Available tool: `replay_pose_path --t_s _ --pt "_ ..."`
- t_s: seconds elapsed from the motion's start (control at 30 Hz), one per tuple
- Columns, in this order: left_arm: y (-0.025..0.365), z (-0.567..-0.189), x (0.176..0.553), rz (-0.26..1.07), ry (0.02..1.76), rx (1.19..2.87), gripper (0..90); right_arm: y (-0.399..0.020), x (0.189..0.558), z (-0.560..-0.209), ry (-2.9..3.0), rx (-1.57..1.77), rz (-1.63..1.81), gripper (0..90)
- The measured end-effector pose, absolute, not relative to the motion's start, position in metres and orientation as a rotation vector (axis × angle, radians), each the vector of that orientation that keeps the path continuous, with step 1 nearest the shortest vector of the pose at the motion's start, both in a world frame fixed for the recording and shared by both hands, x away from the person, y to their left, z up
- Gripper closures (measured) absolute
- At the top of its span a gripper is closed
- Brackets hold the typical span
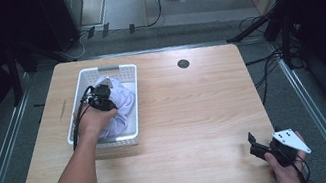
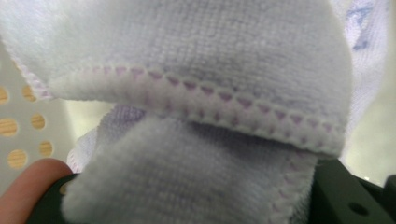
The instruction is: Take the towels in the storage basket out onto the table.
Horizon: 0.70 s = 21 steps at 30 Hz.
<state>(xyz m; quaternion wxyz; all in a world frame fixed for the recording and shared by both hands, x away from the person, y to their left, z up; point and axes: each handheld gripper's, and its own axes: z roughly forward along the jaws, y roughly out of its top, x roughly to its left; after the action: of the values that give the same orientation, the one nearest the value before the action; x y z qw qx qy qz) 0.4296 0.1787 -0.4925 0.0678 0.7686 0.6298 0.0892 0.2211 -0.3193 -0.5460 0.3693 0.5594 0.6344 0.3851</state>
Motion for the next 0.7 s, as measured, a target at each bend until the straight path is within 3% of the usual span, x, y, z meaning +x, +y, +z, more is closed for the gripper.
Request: replay_pose_path --t_s 0.7 --pt "0.194 -0.387 0.426 0.325 1.872 2.271 62.8 -0.319 0.221 -0.546 1.626 1.438 0.985 8.0"
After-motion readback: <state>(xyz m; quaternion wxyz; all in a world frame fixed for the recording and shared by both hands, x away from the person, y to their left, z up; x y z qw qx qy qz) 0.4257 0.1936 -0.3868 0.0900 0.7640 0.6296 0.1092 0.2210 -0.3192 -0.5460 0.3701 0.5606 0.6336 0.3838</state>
